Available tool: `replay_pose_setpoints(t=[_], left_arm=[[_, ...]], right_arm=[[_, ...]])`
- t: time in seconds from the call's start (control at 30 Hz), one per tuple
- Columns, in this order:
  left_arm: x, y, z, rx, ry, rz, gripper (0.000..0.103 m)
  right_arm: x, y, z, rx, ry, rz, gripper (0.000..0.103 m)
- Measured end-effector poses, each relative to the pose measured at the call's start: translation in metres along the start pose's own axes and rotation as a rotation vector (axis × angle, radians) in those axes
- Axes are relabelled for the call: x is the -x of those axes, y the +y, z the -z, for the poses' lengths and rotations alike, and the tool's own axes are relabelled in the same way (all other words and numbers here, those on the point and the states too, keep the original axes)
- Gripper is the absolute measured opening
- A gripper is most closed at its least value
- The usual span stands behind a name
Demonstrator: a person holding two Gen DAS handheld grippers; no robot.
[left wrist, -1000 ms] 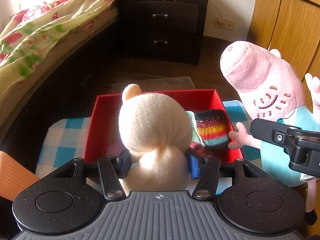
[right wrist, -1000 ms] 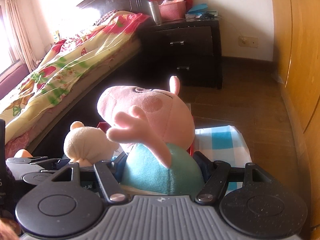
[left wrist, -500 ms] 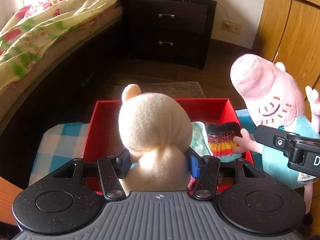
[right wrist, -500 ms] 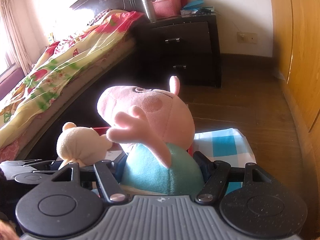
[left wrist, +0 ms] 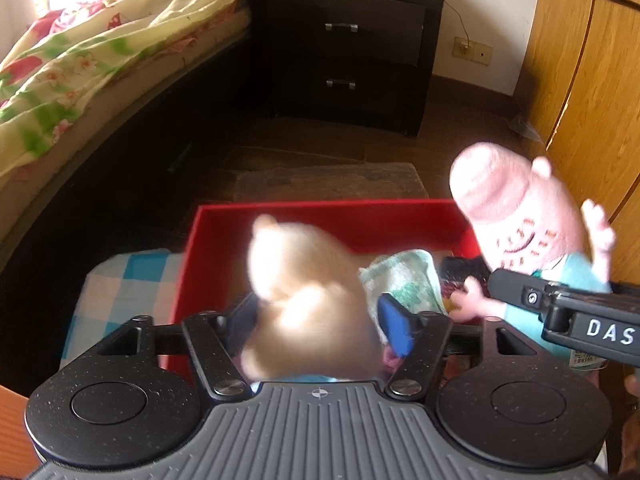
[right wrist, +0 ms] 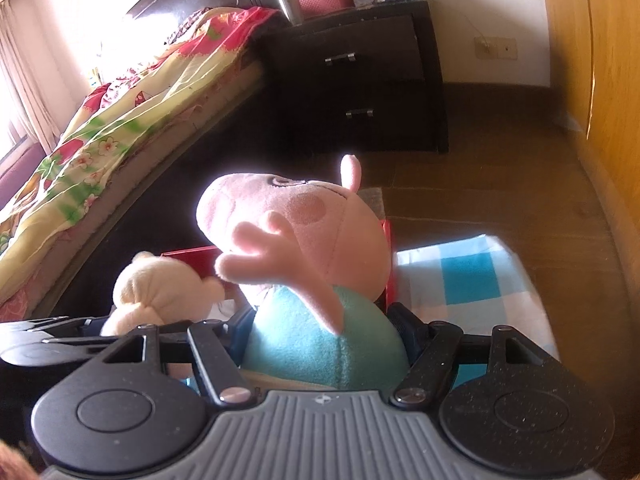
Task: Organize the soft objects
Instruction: 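Open both tools to drop the teddy bear and pig plush into the box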
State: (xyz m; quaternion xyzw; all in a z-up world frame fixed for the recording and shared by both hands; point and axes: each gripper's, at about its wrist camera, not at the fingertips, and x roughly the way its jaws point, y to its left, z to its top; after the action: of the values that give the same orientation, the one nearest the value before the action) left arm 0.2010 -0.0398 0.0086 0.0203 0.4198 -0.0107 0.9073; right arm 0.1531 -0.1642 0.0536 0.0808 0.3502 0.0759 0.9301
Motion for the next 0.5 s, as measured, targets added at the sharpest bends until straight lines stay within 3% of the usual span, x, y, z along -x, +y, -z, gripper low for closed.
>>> replay_pose_setpoints(t=[0.03, 0.1, 0.13, 0.5], left_arm=[[0.002, 0.003, -0.001, -0.002, -0.009, -0.001, 0.073], [0.006, 0.005, -0.002, -0.005, -0.020, -0.002, 0.077], [0.006, 0.005, -0.002, -0.007, -0.022, 0.000, 0.077], [0.000, -0.009, 0.003, -0.059, -0.003, -0.006, 0.076]], right_arm=[[-0.002, 0.000, 0.000, 0.000, -0.004, -0.007, 0.053], [-0.004, 0.001, 0.000, 0.007, -0.012, -0.020, 0.069], [-0.005, 0.002, 0.000, 0.014, -0.011, -0.028, 0.071], [-0.004, -0.001, 0.000, -0.006, -0.006, -0.052, 0.071]])
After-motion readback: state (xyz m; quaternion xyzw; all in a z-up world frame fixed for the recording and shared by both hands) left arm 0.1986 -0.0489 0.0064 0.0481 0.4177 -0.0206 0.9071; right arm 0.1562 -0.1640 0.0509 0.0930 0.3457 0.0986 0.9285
